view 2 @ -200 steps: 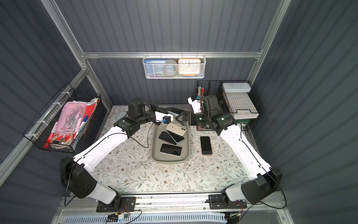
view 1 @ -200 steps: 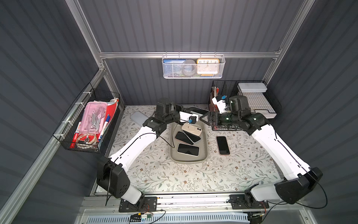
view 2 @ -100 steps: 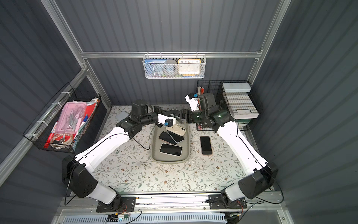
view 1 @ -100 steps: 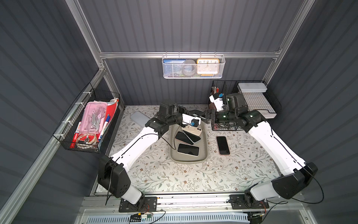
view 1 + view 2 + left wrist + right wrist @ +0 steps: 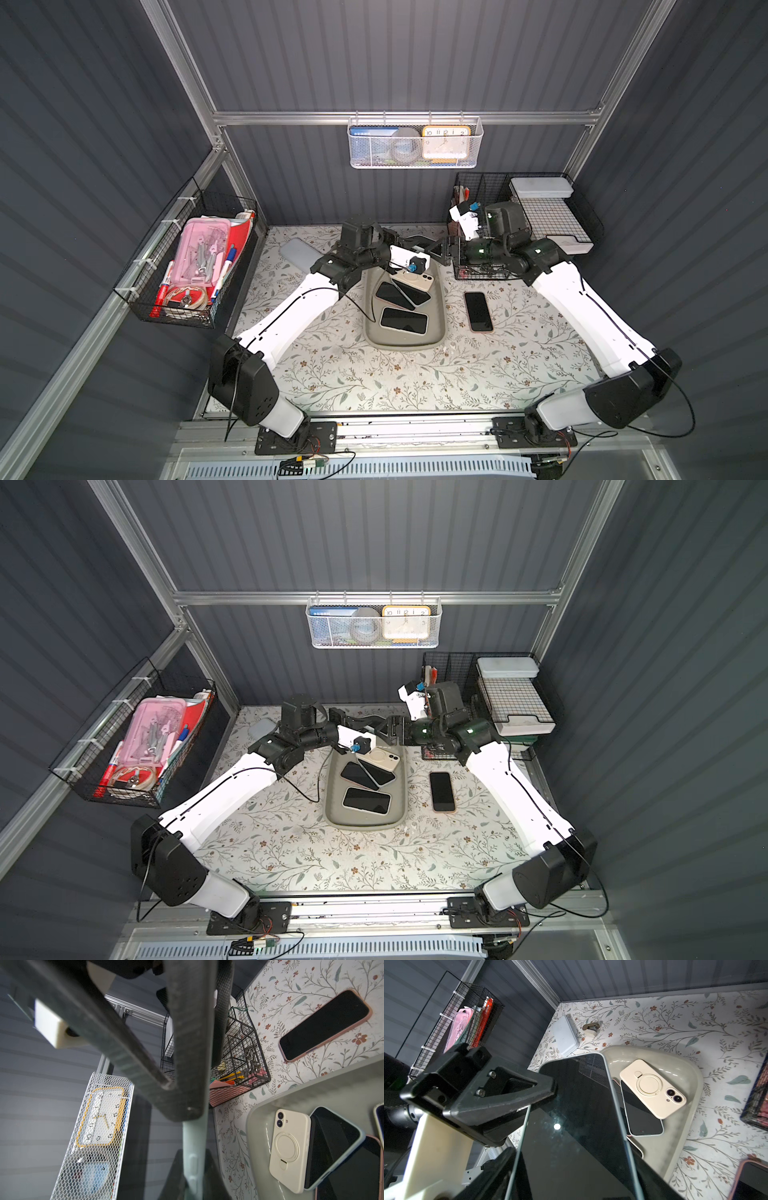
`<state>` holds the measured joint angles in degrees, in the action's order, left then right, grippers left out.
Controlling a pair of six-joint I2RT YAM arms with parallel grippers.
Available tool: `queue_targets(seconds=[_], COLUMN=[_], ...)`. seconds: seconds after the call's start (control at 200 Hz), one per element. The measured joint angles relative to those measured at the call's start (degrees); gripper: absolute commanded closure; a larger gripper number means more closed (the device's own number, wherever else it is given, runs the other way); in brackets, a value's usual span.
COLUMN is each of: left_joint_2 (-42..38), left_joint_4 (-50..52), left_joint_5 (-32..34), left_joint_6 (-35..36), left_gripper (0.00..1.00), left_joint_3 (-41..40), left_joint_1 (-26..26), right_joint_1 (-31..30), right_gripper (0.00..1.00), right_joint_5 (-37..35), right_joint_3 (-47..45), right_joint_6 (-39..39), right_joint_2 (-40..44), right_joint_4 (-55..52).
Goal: Take the phone out of the storage box
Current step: Pick up the phone from the storage box.
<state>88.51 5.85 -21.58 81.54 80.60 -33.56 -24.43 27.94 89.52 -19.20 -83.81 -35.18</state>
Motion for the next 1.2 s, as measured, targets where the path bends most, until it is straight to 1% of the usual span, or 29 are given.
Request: queue_targets(seconds=[0.15,0.35,0.48,0.63,0.786,0.946,0.986,1.011,1.061,1.131,1.196], left_joint_2=[0.28,0.44,0.57,0.85,1.01,1.05,1.05,1.05,1.05,1.05,1.05], left_joint_4=[-0.22,-0.24,-0.22,-0.22,-0.20,-0.17,-0.17,-0.17,-0.15,-0.15,-0.17], left_joint_5=[0.33,0.83,1.01,1.01,0.76,0.55,0.48,0.44,0.35,0.17,0.17], left_joint_6=[0.87,1.49,1.73,1.81,2.27,2.78,2.84,2.84,2.91,2.99,2.97], left_gripper=[1.00,1.00,1.00,1.00,1.00,1.00,1.00,1.00,0.95,0.85,0.74], left_joint_3=[0.24,0.24,0.24,0.26,0.68,1.11,1.11,1.11,1.11,1.11,1.11], left_joint_1=[-0.17,-0.13,-0.17,-0.22,-0.22,-0.22,-0.22,-0.22,-0.22,-0.22,-0.24], right_joint_1=[0.00,0.00,-0.02,-0.04,-0.04,-0.02,-0.02,-0.02,-0.02,-0.02,-0.02], right_gripper=[0.22,0.20,0.14,0.14,0.20,0.23,0.26,0.29,0.36,0.44,0.47], right_joint_5=[-0.42,-0.39,-0.59,-0.70,-1.09,-1.27,-1.27,-1.29,-1.29,-1.29,-1.25], right_joint_3=[0.00,0.85,0.92,1.20,1.95,2.78,2.84,2.86,2.97,3.17,3.30], right_joint_6=[-0.13,-0.26,-0.31,-0.44,-0.37,-0.24,-0.24,-0.22,-0.17,-0.13,-0.11], right_joint_2=[-0.02,-1.01,-1.29,-1.31,-1.31,-1.31,-1.31,-1.31,-1.31,-1.31,-1.36], right_joint_4=[-0.02,-0.42,-0.63,-1.49,-3.06,-3.93,-4.15,-4.26,-4.44,-4.81,-5.03])
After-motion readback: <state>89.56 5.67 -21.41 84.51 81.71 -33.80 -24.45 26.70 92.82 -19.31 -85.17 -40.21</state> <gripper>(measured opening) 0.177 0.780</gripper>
